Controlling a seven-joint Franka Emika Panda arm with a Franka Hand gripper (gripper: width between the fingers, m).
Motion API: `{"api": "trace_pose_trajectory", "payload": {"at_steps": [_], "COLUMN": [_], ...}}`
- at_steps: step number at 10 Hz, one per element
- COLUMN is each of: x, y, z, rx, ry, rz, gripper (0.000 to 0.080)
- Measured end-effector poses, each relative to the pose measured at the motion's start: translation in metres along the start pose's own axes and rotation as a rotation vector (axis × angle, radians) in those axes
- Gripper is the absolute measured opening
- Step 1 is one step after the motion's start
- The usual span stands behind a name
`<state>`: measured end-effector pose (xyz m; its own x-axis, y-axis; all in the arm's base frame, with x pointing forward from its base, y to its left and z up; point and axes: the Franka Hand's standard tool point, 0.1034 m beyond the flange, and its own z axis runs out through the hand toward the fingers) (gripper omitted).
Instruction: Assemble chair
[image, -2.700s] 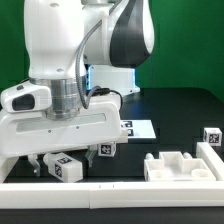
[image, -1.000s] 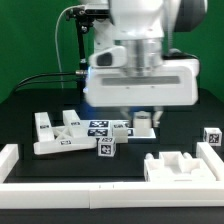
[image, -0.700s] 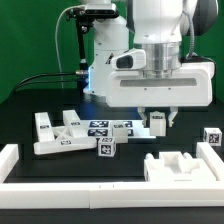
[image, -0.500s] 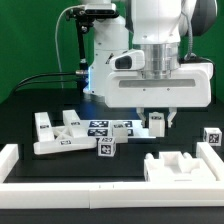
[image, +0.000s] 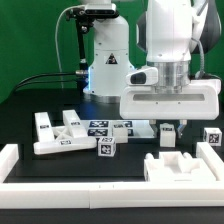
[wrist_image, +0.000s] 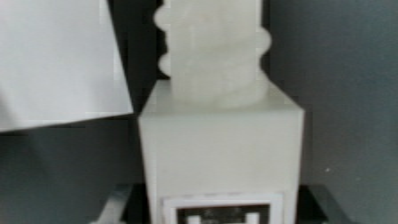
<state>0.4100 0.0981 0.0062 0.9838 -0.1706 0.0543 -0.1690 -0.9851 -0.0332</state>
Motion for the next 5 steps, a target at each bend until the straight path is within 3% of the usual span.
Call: {"api": "trace_pose_trajectory", "payload": {"at_steps": [1,3,5], "x": [0.000,0.007,0.030], "y": [0.001,0.006,0.006], "z": [0.000,-0.008,-0.025], "rx": [0.000,-0.001,0.014], "ry": [-0.010,-0.106,-0.272], "rz": [0.003,0.013,0.039], "gripper": [0.0381,0.0608,0.0641]}}
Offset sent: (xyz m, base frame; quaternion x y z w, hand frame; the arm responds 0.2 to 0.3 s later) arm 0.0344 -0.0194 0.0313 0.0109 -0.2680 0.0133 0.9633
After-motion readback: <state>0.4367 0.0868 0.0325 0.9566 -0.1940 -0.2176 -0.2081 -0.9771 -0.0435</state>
